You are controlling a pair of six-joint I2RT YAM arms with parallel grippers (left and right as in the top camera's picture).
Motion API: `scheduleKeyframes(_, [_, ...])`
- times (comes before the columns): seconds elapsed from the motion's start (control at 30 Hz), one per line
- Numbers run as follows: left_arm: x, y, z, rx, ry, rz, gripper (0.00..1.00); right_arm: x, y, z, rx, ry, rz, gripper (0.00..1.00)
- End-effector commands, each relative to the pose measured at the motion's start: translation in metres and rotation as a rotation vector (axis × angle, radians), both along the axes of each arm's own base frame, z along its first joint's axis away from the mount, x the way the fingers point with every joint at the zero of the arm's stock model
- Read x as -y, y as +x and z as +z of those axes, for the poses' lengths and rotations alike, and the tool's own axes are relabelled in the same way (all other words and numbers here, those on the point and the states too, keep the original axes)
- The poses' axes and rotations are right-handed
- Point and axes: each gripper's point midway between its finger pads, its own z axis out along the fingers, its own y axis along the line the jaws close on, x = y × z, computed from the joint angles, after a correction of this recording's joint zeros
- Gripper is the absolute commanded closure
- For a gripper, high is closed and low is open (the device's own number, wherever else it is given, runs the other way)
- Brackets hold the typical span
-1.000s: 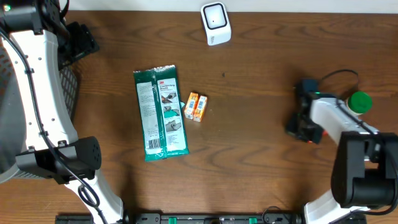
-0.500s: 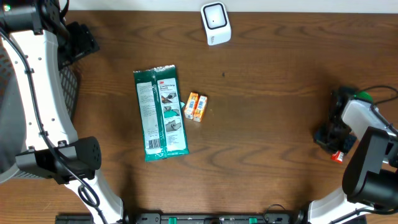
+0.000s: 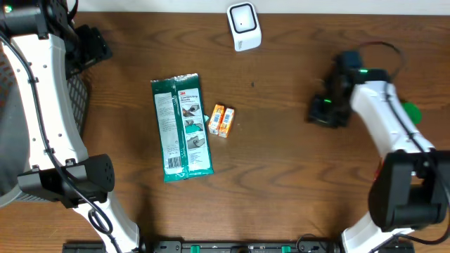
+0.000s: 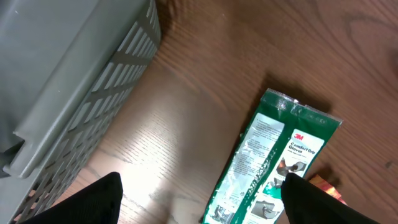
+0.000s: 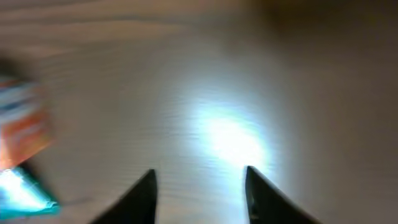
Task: Scan the item barcode
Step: 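Lower the right gripper over the two orange tissue packs, then close the right gripper on one orange Kleenex tissue pack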
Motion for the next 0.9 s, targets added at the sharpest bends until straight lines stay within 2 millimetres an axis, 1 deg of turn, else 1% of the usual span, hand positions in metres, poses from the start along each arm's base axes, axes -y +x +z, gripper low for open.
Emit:
scheduleKeyframes(0.0, [-0.002,-0.012,-0.005,-0.063,0.005,-0.005,0.18,-0.09,0.004,0.019,0.051,0.206,0.087,0.56])
scheduleKeyframes(0.1, [-0.002,-0.012,-0.005,-0.063,0.005,-0.005,0.18,-0.137,0.007,0.027,0.123,0.245,0.146,0.58])
scheduleKeyframes(0.23, [-0.002,-0.012,-0.005,-0.063,0.005,-0.005,0.18,-0.195,0.001,0.038,0.226,0.296,0.271,0.59])
scheduleKeyframes(0.27, [-0.002,-0.012,-0.005,-0.063,0.005,-0.005,0.18,-0.21,-0.002,0.041,0.263,0.296,0.322,0.58])
scheduleKeyframes(0.37, [-0.002,-0.012,-0.005,-0.063,0.005,-0.005,0.18,-0.246,-0.017,0.046,0.341,0.282,0.44,0.54])
scheduleKeyframes(0.43, [-0.002,-0.012,-0.005,-0.063,0.005,-0.005,0.18,-0.265,-0.03,0.047,0.383,0.267,0.521,0.53])
scheduleKeyframes(0.47, [-0.002,-0.012,-0.005,-0.063,0.005,-0.005,0.18,-0.272,-0.034,0.047,0.401,0.25,0.549,0.52])
scheduleKeyframes(0.57, [-0.002,-0.012,-0.005,-0.063,0.005,-0.005,0.17,-0.279,-0.04,0.043,0.444,0.164,0.548,0.51])
scheduleKeyframes(0.67, [-0.002,-0.012,-0.005,-0.063,0.005,-0.005,0.18,-0.279,-0.041,0.042,0.475,0.1,0.518,0.53])
scheduleKeyframes(0.73, [-0.002,-0.012,-0.005,-0.063,0.005,-0.005,0.18,-0.276,-0.037,0.041,0.497,0.053,0.49,0.56])
scheduleKeyframes(0.8, [-0.002,-0.012,-0.005,-0.063,0.005,-0.005,0.18,-0.262,-0.028,0.037,0.503,-0.018,0.394,0.57])
scheduleKeyframes(0.87, [-0.002,-0.012,-0.005,-0.063,0.005,-0.005,0.18,-0.243,-0.022,0.031,0.477,-0.076,0.24,0.55])
